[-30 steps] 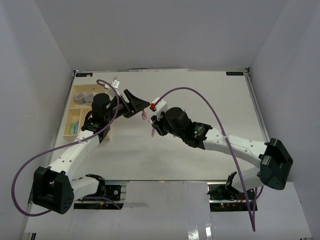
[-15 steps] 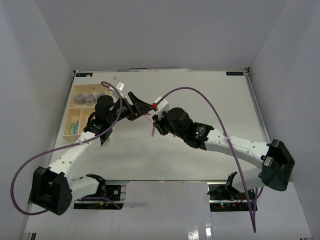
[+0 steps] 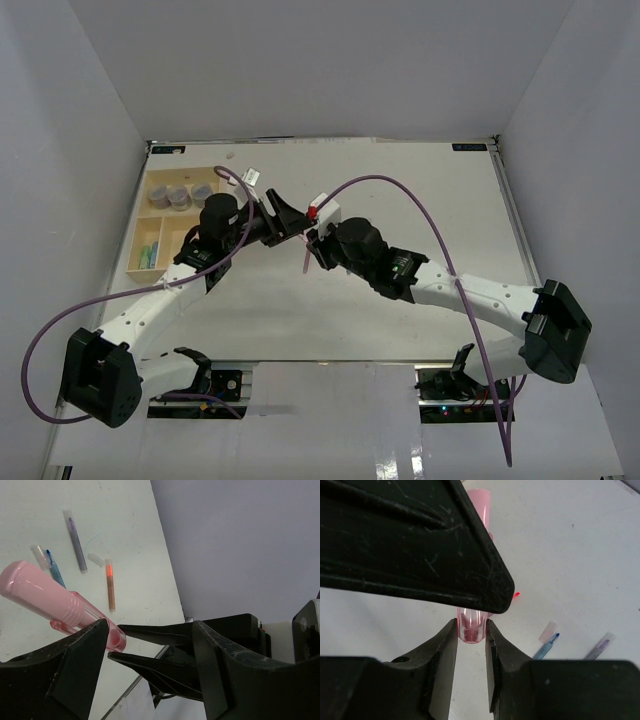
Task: Sort the stationery into containers
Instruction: Close the pen cap on the pen.
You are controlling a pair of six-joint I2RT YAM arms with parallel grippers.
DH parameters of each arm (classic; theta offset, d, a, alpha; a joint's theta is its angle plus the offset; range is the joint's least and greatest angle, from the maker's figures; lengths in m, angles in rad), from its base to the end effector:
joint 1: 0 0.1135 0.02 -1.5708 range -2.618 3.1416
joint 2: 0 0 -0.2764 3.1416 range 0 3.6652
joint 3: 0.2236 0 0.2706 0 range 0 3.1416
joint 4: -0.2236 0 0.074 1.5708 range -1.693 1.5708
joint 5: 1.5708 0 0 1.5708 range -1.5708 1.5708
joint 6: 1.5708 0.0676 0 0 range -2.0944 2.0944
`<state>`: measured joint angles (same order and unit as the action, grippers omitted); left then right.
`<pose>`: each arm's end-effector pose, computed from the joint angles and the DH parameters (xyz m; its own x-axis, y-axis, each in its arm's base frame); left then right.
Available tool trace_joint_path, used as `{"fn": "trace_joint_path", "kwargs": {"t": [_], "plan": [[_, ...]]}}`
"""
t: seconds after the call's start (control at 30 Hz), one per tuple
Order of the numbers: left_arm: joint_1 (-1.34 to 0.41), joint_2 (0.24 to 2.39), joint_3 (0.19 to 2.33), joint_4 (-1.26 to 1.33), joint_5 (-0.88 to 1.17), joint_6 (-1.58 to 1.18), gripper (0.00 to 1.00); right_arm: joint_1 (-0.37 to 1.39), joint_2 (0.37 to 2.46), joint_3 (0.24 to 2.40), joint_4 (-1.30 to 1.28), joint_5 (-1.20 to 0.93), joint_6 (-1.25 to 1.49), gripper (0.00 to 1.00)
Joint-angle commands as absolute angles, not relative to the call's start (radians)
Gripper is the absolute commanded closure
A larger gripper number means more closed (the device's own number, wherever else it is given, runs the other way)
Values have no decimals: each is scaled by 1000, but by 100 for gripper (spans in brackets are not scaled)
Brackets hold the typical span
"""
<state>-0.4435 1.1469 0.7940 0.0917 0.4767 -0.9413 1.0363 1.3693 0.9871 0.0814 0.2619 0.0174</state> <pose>0.2614 -0.1585 0.2959 -0.7692 -0.4297 -0.4730 0.2717 0.4501 -0.8507 0.2010 0.3051 0.3003 -0.1632 -0.2427 -0.9563 -0.7025 0.7092 -0.0601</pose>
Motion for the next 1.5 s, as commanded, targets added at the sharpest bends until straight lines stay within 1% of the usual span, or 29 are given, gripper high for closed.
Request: {"fn": "trace_joint_path", "kwargs": {"t": [0.0, 0.27, 0.5, 0.7, 0.83, 1.07, 1.23, 1.47], "plan": [[-460, 1152, 825, 58, 445, -920, 22, 1039, 1342, 971, 147, 290, 5, 76], [-465, 1123, 864, 41, 426, -902, 21, 1037, 1341, 910, 231, 287, 5, 76], [-463, 1103, 902, 5, 416, -882, 21, 1037, 1332, 779, 449, 298, -34, 79], [-465, 1085, 997, -174, 305, -804, 17, 1039, 1307, 678, 604, 305, -58, 80], [-462, 1062, 1020, -250, 230, -758, 16, 1037, 1235, 611, 708, 291, -83, 80], [-460, 1013, 1109, -357, 167, -704, 14, 1037, 1106, 583, 793, 273, -159, 81], [-460, 997, 1199, -393, 193, -681, 13, 1037, 1037, 601, 793, 242, -219, 81], [-460, 1006, 1249, -449, 236, -655, 13, 1037, 986, 617, 795, 233, -261, 82]]}}
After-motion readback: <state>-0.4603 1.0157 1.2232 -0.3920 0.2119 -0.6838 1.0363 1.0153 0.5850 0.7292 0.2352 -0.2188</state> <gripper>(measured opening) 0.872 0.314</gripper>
